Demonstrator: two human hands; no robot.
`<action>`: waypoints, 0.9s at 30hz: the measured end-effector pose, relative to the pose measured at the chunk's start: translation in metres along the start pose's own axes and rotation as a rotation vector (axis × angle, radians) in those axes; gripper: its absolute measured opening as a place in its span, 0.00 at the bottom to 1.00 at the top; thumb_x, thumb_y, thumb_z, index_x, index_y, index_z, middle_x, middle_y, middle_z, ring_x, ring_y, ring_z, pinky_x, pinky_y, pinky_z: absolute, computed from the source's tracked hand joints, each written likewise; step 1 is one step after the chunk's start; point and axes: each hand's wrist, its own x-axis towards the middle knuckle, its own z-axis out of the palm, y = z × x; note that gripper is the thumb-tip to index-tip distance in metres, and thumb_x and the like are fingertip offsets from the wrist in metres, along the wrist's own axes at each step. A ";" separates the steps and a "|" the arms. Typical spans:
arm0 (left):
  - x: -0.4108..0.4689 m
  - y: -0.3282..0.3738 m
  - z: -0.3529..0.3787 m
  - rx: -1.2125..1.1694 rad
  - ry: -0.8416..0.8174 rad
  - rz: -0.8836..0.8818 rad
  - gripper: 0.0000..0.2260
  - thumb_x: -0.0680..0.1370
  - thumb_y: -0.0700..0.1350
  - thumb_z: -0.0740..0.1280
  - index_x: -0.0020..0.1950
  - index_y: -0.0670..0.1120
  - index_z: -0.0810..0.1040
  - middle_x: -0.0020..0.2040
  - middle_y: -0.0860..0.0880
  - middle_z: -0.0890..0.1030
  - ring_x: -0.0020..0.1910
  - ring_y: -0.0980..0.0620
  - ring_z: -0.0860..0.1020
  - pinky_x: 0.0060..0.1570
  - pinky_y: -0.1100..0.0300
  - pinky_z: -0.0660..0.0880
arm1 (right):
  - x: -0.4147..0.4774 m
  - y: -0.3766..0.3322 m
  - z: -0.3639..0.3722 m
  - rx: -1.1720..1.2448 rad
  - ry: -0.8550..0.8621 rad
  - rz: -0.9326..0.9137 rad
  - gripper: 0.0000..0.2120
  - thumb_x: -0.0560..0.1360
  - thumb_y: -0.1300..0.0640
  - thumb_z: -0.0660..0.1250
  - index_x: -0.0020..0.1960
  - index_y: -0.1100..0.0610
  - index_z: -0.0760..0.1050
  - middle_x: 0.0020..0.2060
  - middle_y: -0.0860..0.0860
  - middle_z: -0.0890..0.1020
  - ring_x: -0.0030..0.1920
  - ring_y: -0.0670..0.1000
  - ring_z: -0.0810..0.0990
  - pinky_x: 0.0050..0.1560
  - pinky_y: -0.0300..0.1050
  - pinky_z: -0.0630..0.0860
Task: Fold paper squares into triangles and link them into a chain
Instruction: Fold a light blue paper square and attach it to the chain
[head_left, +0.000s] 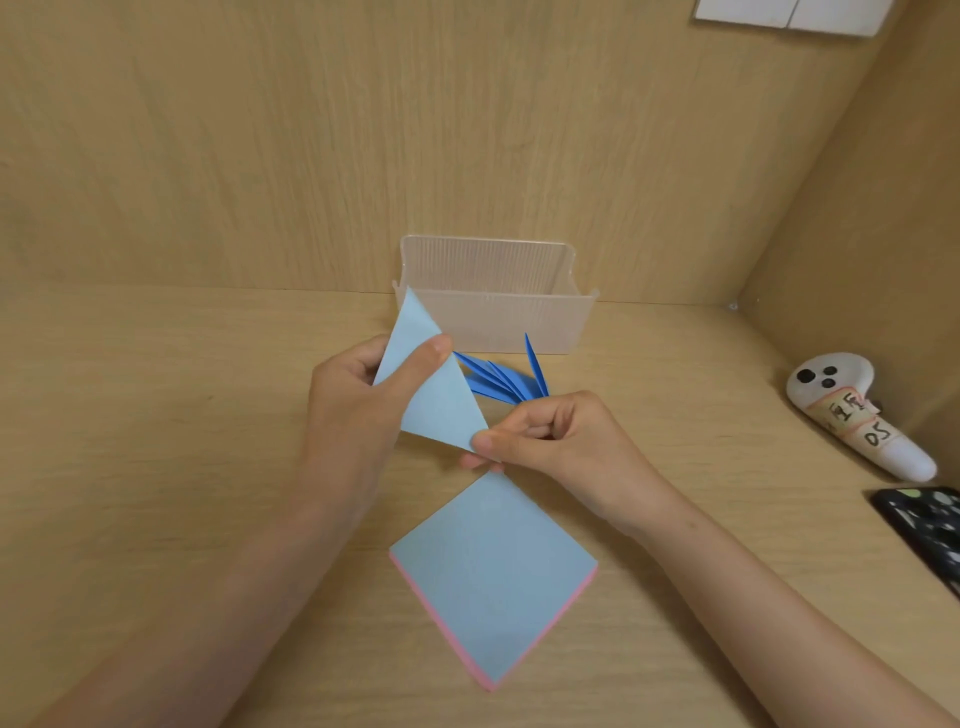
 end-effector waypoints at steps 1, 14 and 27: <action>0.000 -0.001 0.001 0.001 0.002 0.002 0.09 0.73 0.46 0.72 0.38 0.41 0.80 0.31 0.51 0.78 0.30 0.58 0.76 0.28 0.68 0.71 | 0.000 0.000 -0.001 -0.003 -0.005 -0.004 0.07 0.72 0.60 0.72 0.42 0.65 0.83 0.40 0.57 0.86 0.40 0.49 0.80 0.48 0.40 0.77; -0.002 -0.006 0.005 -0.013 0.015 0.004 0.13 0.73 0.47 0.72 0.41 0.37 0.79 0.36 0.45 0.78 0.34 0.52 0.76 0.33 0.62 0.72 | 0.001 -0.004 -0.013 -0.023 -0.092 -0.012 0.08 0.71 0.62 0.71 0.42 0.69 0.81 0.39 0.56 0.86 0.36 0.45 0.80 0.45 0.36 0.75; 0.001 -0.003 0.000 0.007 0.023 -0.021 0.11 0.72 0.49 0.72 0.38 0.41 0.80 0.36 0.48 0.79 0.35 0.55 0.75 0.35 0.62 0.71 | 0.001 -0.005 -0.016 -0.071 0.059 0.004 0.06 0.73 0.61 0.70 0.42 0.65 0.81 0.33 0.54 0.83 0.32 0.43 0.77 0.35 0.30 0.71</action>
